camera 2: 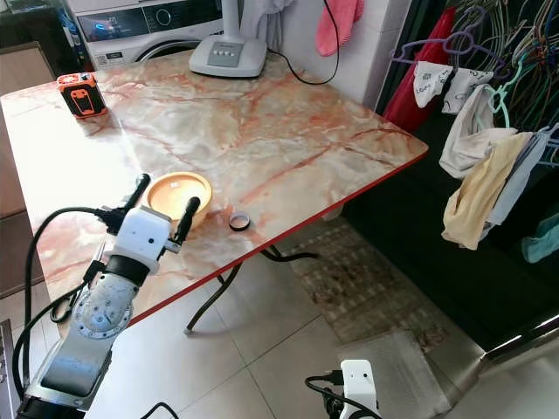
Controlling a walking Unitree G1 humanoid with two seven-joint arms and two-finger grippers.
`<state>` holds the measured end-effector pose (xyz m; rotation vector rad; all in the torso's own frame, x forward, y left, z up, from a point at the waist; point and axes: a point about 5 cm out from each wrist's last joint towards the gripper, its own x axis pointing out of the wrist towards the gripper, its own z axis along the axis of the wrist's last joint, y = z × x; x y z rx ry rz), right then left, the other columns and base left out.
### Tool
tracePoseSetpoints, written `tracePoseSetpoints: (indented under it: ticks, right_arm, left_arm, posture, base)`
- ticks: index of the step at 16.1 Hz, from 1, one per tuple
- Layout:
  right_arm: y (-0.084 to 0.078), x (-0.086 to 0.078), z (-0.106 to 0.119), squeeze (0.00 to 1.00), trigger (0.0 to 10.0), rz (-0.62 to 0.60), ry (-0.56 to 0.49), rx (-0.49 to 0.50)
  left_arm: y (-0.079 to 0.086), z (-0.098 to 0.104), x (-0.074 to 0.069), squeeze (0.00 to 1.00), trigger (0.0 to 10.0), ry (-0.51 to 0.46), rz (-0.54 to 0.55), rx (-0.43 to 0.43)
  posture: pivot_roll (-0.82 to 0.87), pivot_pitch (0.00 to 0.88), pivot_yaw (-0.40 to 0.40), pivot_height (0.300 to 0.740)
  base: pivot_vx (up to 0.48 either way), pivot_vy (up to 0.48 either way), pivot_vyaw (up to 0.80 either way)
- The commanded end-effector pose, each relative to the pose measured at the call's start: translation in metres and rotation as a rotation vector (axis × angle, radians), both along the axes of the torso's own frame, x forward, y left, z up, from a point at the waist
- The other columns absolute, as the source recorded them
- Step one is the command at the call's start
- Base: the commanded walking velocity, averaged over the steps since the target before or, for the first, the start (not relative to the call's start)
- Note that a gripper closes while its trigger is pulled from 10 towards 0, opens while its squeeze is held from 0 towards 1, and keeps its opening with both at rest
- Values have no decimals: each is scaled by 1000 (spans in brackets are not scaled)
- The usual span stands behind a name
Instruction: Restocking fridge
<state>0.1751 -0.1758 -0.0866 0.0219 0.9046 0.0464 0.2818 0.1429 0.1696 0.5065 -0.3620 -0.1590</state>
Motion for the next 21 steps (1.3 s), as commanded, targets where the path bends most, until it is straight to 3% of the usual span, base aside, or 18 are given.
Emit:
tracePoseSetpoints:
  ticks: [1, 5, 6, 7, 9, 15, 19, 21]
  right_arm:
    - [-1, -4, -2, 0, 10000, 0, 17, -2]
    - [0, -2, -1, 0, 10000, 0, 16, -1]
    - [0, -2, -1, 0, 10000, 0, 16, -1]
    - [0, -2, -1, 0, 10000, 0, 14, -2]
    - [0, -1, -1, 0, 10000, 1, 13, -2]
    - [0, 0, 0, 0, 10000, 0, 11, -5]
    - [0, 0, 0, 0, 10000, 16, 13, -11]
    - [0, 0, 0, 0, 10000, 16, 14, -11]
  left_arm:
    - [1, -5, 4, 0, 10000, 39, 5, 17]
    - [4, -17, 29, 0, 10000, 159, 71, -23]
    - [5, -16, 34, 0, 10000, 175, 75, -68]
    - [4, -10, 46, 0, 10000, 217, 39, -238]
    - [5, -3, 59, 0, 10000, 266, -19, -375]
    - [20, 3, 86, 0, 10000, 427, -12, -501]
    - [19, -9, 87, 0, 10000, 582, -68, -373]
    - [21, -15, 84, 0, 10000, 640, -91, -264]
  posture:
    - [-63, 64, -63, 740]
    - [-66, 52, -63, 740]
    - [-67, 45, -62, 740]
    - [-66, 39, -63, 740]
    - [-66, 35, -62, 740]
    - [-62, 28, -64, 740]
    - [-61, 30, -65, 740]
    - [-59, 34, -65, 740]
  base:
    - [0, 0, 0]
    - [0, 0, 0]
    - [0, 0, 0]
    - [0, 0, 0]
    - [0, 0, 0]
    - [0, 0, 0]
    - [0, 0, 0]
    - [0, 0, 0]
